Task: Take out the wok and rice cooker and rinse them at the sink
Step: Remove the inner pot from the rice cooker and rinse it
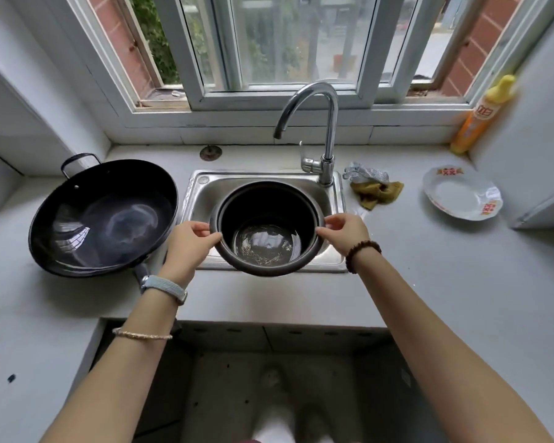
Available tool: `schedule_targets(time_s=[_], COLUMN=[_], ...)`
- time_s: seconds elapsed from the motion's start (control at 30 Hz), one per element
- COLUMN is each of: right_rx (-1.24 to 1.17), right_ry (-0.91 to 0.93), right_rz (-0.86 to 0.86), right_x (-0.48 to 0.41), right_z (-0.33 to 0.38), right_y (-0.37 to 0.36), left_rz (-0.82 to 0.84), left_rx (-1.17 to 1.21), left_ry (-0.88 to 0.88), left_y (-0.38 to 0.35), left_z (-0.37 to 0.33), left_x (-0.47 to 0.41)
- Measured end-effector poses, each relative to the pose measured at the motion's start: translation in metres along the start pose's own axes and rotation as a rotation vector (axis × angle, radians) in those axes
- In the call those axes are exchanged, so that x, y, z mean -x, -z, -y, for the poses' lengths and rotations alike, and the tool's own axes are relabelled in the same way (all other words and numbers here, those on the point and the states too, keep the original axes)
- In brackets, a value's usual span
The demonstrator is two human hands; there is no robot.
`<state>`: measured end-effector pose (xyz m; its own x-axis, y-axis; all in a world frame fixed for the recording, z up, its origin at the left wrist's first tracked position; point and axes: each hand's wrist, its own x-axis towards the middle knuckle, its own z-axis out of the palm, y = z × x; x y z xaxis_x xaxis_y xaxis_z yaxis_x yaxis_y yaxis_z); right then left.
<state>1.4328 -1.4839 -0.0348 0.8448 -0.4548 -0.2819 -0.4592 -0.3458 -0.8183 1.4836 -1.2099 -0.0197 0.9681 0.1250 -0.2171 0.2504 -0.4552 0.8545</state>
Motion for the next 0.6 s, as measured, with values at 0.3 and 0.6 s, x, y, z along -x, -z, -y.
schedule_targets(time_s=[0.3, 0.6], right_rx=[-0.474, -0.404], right_ry=[-0.366, -0.546], right_rz=[0.103, 0.061], right_x=[-0.074, -0.146], right_z=[0.012, -0.027], right_y=[-0.04, -0.098], left_rz=[0.091, 0.198], left_rx=[0.143, 0.032], left_ry=[0.192, 0.33], left_y=[-0.034, -0.08], left_z=[0.021, 0.072], left_x=[-0.107, -0.18])
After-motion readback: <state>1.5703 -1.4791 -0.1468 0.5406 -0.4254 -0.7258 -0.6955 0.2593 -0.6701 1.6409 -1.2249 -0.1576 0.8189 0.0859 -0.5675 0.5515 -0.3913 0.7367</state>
